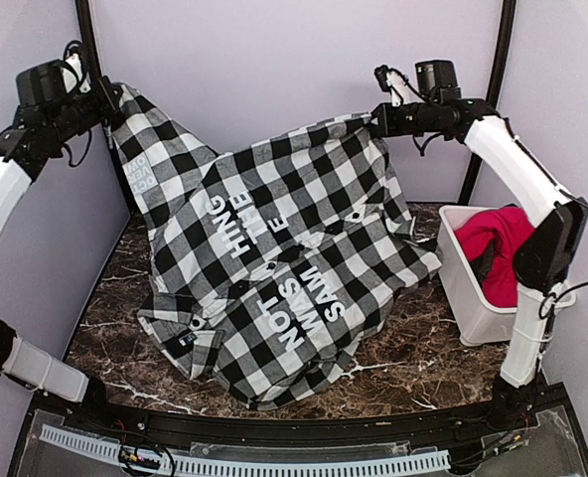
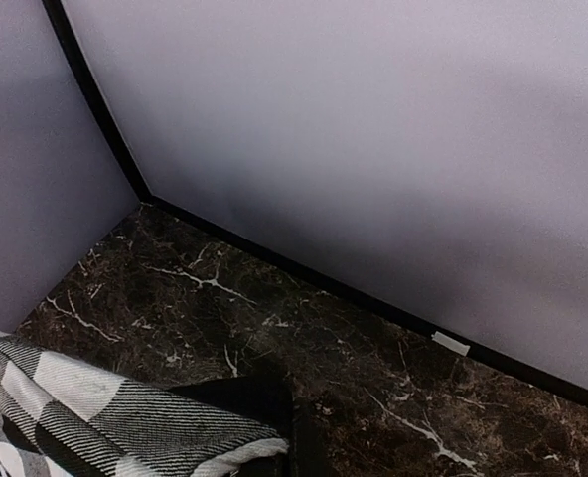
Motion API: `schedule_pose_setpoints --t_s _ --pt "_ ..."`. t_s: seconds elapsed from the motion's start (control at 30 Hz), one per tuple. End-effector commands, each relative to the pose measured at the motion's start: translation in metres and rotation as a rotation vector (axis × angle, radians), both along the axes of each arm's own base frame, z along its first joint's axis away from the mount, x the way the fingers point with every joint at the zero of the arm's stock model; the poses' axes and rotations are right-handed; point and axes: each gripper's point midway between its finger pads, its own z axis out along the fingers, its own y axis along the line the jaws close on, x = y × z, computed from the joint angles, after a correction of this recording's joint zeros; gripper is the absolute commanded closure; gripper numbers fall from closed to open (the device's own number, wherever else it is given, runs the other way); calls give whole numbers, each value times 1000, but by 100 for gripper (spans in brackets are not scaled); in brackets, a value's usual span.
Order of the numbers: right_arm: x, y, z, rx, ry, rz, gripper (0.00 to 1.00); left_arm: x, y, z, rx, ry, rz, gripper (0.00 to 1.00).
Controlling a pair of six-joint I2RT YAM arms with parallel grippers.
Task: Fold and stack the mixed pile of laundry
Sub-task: Flatten out the crumpled shirt at the center of the board.
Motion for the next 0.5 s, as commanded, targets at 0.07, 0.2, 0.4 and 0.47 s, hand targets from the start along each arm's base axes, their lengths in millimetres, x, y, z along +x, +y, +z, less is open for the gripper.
schedule_pose_setpoints --t_s 0.07,0.2,0.4,0.47 --pt "38 -5 54 114 -92 -24 100 96 26 -29 -184 69 -88 100" --pt "12 -5 129 283 -254 86 100 99 29 33 -213 -89 -186 100" --pt "-68 0 214 423 -513 340 100 24 27 138 -103 -385 -226 100" --pt "-73 4 209 413 -515 382 100 5 25 145 -81 -426 -234 100"
